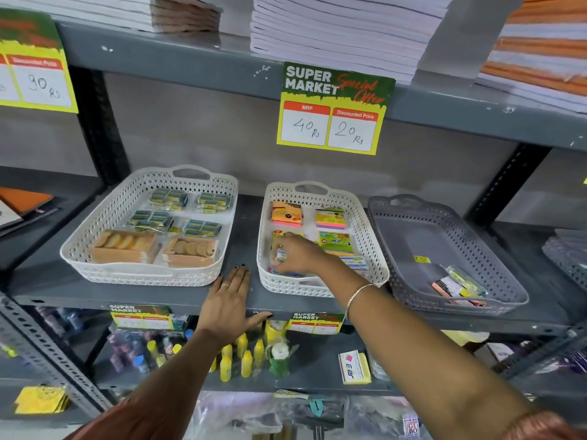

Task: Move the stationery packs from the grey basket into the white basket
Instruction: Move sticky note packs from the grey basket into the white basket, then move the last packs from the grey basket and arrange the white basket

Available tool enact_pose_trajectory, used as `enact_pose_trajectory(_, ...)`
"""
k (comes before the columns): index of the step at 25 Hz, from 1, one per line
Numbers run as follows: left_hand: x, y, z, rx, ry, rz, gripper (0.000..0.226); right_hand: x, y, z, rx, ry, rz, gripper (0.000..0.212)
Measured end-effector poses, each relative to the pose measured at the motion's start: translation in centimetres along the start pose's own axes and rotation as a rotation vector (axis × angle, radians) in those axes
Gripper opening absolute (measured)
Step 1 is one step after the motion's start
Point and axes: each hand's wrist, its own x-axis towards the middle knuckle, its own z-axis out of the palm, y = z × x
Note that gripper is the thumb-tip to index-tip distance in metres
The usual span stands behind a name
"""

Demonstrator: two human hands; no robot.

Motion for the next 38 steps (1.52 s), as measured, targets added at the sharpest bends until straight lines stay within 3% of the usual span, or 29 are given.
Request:
enact_pose_trajectory(6, 0.1, 0.0, 0.2, 0.004, 0.044, 0.011, 0.11, 0.6, -0.2, 0.8, -0.048, -0.018, -0.025, 0.047)
enact_pose_trajectory(12, -0.1, -0.3, 0.3, -0.031, 0.095, 0.044, 0.11, -0.7, 1.2, -0.9, 0.031, -0.006, 0.038, 0.065)
enact_pose_trajectory(17, -2.4, 3.6, -1.9, -0.256, 0.371, 0.193, 0.088, -3.9, 7.4, -4.8, 0.155, 0.222, 0.223, 0.05)
enact_pose_trajectory(21, 0.0, 13.3, -4.4, -0.138, 0.372, 0.366, 0.083, -8.7, 15.3, -6.6, 0.156, 0.386, 0.507, 0.039)
enact_pose_trajectory(24, 2.2, 17.4, -4.9, -0.045, 0.245, 0.34, 0.087, -12.3, 21.6, -6.3, 0.062, 0.303, 0.715, 0.04)
enact_pose_trajectory(28, 3.1, 18.0, -4.1, 0.002, 0.13, 0.337, 0.087, -15.1, 27.4, -5.1, 0.02, 0.242, 0.863, 0.045)
enact_pose_trajectory(33, 3.1, 18.1, -3.6, 0.022, 0.128, 0.326, 0.085, -14.9, 30.6, -3.9, 0.075, 0.053, 0.895, 0.05)
enact_pose_trajectory(38, 3.1, 18.3, -3.7, 0.036, 0.154, 0.288, 0.085, -13.3, 31.4, -3.7, 0.069, -0.007, 0.924, 0.056)
